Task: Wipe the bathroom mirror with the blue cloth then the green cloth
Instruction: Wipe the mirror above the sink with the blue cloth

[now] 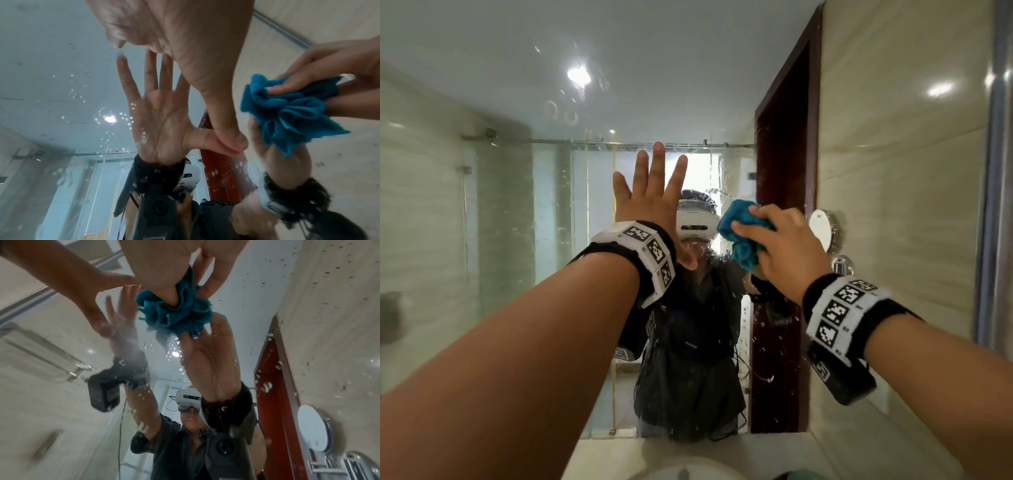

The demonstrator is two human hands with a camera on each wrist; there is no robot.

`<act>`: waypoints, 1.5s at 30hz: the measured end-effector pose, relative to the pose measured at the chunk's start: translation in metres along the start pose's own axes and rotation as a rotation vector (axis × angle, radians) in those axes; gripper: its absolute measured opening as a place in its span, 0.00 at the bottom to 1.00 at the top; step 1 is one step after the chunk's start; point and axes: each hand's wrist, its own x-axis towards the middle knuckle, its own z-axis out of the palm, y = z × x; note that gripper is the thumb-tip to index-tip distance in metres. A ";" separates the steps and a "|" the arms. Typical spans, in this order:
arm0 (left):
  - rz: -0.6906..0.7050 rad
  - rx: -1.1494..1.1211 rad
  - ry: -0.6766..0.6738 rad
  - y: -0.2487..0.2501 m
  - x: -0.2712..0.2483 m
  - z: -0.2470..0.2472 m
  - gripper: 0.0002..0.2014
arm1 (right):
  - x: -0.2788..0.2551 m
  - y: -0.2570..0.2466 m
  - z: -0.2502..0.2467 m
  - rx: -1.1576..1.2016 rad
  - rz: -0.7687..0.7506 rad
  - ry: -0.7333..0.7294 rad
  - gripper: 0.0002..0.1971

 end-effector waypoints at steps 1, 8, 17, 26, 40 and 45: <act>-0.001 0.008 -0.005 0.003 -0.004 -0.001 0.77 | 0.000 0.000 -0.001 0.010 0.013 -0.006 0.23; 0.014 -0.034 -0.114 0.008 -0.048 0.014 0.70 | 0.004 -0.011 -0.008 0.064 0.097 -0.076 0.21; -0.013 -0.077 -0.105 0.000 -0.048 0.037 0.75 | -0.017 -0.019 0.020 -0.083 -0.095 0.055 0.18; -0.011 -0.072 -0.084 0.000 -0.046 0.039 0.76 | -0.019 -0.028 0.024 0.099 0.146 0.165 0.19; -0.012 -0.092 -0.077 0.000 -0.046 0.042 0.78 | -0.052 -0.022 0.032 0.042 0.094 0.061 0.23; -0.007 -0.108 -0.064 0.001 -0.047 0.042 0.78 | -0.078 -0.022 0.044 0.003 -0.043 -0.046 0.22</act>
